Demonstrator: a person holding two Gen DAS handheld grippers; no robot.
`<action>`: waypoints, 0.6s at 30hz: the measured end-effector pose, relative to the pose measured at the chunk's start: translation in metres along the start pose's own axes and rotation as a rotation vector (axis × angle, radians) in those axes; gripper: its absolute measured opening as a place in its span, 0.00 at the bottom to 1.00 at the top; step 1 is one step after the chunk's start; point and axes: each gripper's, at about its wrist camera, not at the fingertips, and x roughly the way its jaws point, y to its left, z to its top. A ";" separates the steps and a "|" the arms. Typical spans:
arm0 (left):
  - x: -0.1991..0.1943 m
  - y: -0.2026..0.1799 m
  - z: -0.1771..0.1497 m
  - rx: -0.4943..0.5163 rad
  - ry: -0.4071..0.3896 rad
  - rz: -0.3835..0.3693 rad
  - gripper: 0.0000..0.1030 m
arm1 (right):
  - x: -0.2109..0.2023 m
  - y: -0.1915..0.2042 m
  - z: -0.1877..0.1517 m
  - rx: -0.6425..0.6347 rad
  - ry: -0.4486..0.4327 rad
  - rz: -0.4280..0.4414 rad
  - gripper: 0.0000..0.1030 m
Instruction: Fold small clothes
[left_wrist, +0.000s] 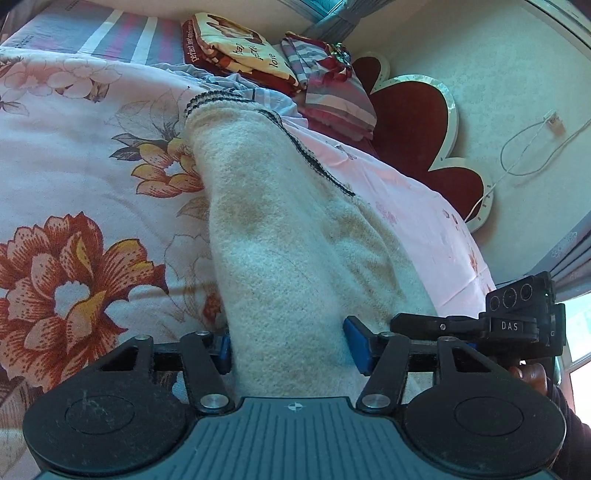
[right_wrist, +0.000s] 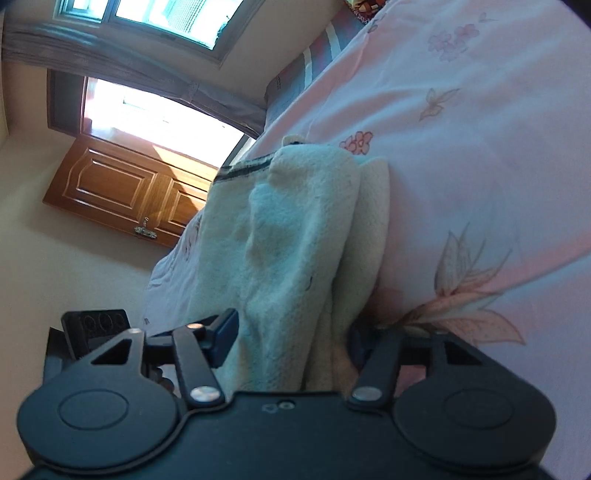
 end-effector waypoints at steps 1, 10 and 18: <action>0.001 -0.003 0.000 0.012 -0.002 0.011 0.52 | -0.001 0.003 -0.002 -0.020 -0.008 -0.016 0.42; -0.009 -0.022 -0.001 0.067 -0.047 0.027 0.44 | -0.015 0.023 -0.015 -0.055 -0.069 -0.029 0.32; -0.031 -0.043 -0.004 0.136 -0.039 0.023 0.43 | -0.035 0.054 -0.029 -0.107 -0.084 -0.025 0.31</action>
